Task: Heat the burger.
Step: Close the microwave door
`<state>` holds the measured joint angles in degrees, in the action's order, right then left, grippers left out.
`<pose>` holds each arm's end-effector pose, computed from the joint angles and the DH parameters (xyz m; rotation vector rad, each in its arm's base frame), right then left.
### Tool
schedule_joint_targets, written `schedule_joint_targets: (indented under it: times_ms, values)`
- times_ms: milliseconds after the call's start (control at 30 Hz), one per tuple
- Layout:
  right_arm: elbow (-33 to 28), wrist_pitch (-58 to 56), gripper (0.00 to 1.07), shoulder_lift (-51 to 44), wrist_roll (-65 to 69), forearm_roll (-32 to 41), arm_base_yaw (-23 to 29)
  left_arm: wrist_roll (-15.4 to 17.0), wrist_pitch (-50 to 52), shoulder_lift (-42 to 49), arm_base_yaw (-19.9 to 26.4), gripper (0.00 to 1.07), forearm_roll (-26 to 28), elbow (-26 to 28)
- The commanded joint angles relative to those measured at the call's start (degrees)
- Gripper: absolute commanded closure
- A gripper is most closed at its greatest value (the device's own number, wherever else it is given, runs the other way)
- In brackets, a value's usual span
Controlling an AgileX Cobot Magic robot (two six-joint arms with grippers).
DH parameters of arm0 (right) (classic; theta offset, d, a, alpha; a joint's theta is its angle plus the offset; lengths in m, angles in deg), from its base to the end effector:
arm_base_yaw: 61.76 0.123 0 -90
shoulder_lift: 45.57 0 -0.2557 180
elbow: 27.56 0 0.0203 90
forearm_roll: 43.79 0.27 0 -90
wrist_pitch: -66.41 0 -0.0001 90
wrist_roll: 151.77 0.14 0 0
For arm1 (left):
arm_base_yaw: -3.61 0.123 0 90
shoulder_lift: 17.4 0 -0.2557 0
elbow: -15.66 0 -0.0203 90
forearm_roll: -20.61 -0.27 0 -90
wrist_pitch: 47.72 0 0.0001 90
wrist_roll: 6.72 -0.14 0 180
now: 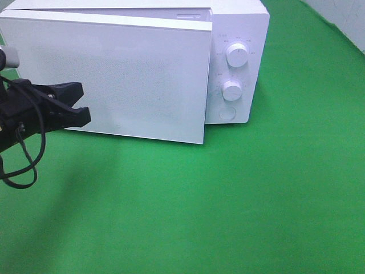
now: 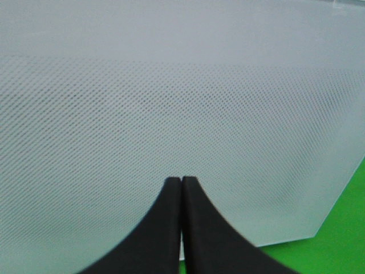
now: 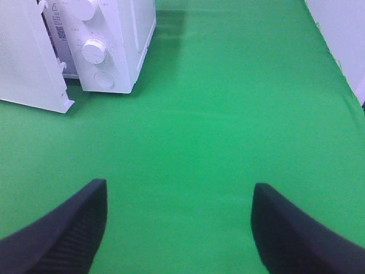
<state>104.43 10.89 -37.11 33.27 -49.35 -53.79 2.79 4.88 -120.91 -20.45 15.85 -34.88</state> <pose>0.0911 0.0015 0.2746 -0.0508 1.9506 0.0356 0.3003 -0.1442 0.1097 0.3196 1.7647 -0.4442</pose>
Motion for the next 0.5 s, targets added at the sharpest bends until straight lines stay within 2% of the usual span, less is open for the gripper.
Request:
schedule_joint_targets:
  times_ms: [33, 500]
  values:
    - [0.00, 0.57, 0.38, -1.60, 0.74, -0.29, -0.34, -0.23, 0.69, -0.63, -0.97, 1.07, 0.92, 1.89]
    - [0.00, 0.57, 0.38, -1.60, 0.74, -0.29, -0.34, -0.23, -3.67, -5.39, -5.90, 1.07, 2.41, 11.69]
